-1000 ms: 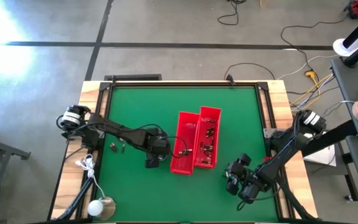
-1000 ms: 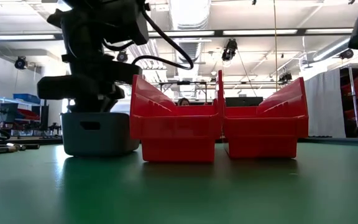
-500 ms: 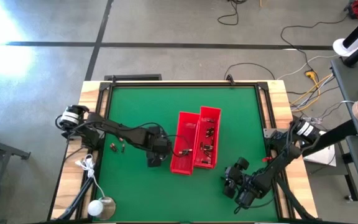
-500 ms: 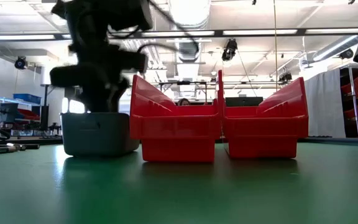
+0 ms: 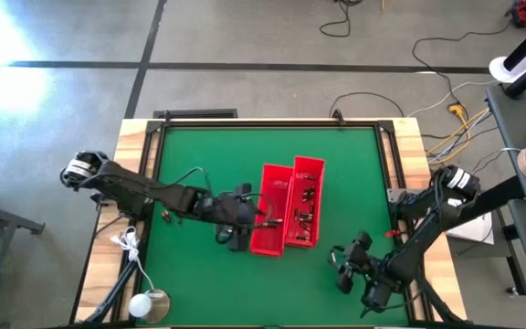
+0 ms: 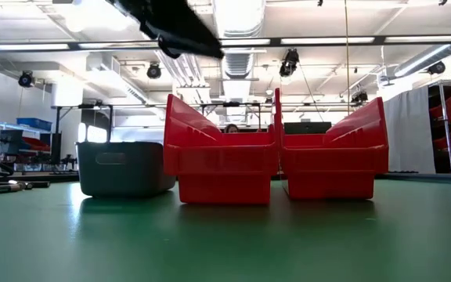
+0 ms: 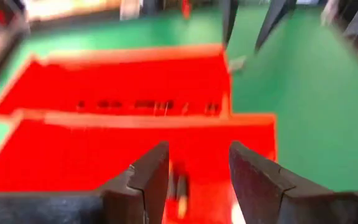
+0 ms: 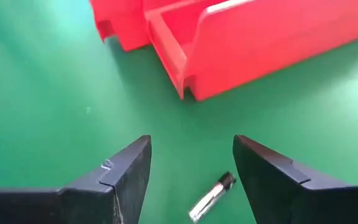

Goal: Sort batteries
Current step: Put the silver battery into the gray bin

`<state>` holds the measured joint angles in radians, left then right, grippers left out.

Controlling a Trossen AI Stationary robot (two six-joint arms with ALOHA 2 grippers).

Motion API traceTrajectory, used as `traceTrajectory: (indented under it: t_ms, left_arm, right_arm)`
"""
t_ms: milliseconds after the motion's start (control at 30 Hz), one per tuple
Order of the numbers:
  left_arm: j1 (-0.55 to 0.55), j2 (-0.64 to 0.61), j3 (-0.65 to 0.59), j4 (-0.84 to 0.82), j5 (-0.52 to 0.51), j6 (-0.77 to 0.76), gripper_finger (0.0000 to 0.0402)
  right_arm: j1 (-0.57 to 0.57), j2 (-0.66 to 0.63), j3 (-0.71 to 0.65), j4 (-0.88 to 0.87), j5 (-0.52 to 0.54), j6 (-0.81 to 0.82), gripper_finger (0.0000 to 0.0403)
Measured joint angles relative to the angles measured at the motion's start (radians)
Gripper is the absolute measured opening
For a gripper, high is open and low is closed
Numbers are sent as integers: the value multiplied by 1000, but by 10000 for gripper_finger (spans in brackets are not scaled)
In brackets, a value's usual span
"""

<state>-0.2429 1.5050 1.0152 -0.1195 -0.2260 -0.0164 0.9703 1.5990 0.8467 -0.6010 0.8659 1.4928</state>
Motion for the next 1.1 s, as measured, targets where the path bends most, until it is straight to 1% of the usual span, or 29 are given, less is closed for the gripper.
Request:
traceTrajectory:
  t_ms: [100, 233, 367, 467, 633, 733, 867, 933, 1033, 1100]
  left_arm:
    - [-25, -28, -94, 199, 0, 8, 146]
    - [-59, -48, -230, 496, 1, 13, 146]
    - [-84, -67, -330, 770, 42, 51, 146]
    - [-95, -78, -369, 881, 59, 70, 146]
    - [-96, -83, -387, 956, 60, 96, 146]
    - [-96, -71, -379, 1011, 60, 127, 146]
    - [-98, -24, -353, 1055, 63, 139, 146]
    - [-103, 13, -343, 1071, 84, 139, 146]
    - [-109, 78, -312, 1113, 121, 139, 146]
    - [-109, 110, -279, 1140, 164, 135, 146]
  right_arm:
    - [19, 46, 0, 3, 0, 44, 219]
    - [47, 134, 0, 3, -5, 143, 219]
    - [60, 214, 0, 2, -11, 241, 219]
    - [60, 259, 8, 0, -2, 282, 219]
    - [60, 321, 42, -21, 15, 284, 210]
    - [57, 349, 52, -23, 14, 291, 182]
    - [56, 364, 49, -24, 9, 372, 121]
    - [54, 360, 49, -27, -3, 385, 89]
    - [53, 342, 50, -27, -24, 361, 44]
    - [52, 323, 61, -45, -62, 305, 27]
